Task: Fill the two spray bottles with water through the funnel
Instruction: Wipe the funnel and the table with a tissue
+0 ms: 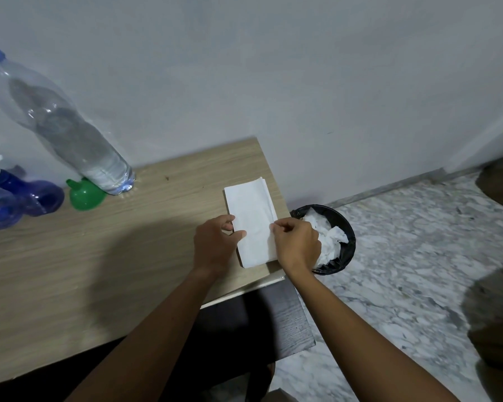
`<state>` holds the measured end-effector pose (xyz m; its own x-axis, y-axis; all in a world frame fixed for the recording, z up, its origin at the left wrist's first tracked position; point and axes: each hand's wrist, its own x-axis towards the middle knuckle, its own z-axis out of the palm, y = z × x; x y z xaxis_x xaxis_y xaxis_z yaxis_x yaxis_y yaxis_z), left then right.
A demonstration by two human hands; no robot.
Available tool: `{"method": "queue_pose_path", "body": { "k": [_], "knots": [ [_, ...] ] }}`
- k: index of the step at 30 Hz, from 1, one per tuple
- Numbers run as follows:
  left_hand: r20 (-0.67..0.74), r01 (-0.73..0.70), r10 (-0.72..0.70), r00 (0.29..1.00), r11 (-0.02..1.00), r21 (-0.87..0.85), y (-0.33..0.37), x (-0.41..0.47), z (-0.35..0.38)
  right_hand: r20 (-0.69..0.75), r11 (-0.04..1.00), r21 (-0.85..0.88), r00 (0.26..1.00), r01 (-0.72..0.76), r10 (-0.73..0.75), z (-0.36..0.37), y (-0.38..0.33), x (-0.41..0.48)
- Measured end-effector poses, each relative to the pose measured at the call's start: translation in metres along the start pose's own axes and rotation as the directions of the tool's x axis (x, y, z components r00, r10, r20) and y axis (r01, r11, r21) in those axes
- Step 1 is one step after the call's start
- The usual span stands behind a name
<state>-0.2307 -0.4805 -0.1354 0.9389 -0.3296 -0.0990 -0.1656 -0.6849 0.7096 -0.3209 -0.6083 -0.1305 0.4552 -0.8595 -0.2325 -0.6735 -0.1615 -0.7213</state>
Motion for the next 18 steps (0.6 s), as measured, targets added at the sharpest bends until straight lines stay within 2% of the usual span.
{"method": "queue_pose_path", "body": {
  "k": [5,10,14,18],
  "knots": [
    [0.012,0.015,-0.015,1.0,1.0,-0.01,-0.002,-0.002,0.0,-0.024,0.988,0.08,0.991,0.133,-0.131,0.003,0.002,-0.005],
    [-0.041,-0.036,0.038,0.998,0.999,0.04,-0.001,-0.007,-0.005,0.07,0.916,0.284,0.946,0.285,-0.316,-0.002,-0.003,-0.007],
    [-0.048,-0.065,0.065,0.997,0.998,-0.015,-0.001,-0.009,-0.011,0.148,0.866,0.449,0.938,0.219,-0.314,-0.013,-0.026,0.0],
    [-0.046,-0.257,0.259,0.965,0.965,0.049,-0.006,-0.012,-0.008,0.31,0.912,0.397,0.921,0.1,-0.236,-0.034,-0.059,0.01]
  ]
}}
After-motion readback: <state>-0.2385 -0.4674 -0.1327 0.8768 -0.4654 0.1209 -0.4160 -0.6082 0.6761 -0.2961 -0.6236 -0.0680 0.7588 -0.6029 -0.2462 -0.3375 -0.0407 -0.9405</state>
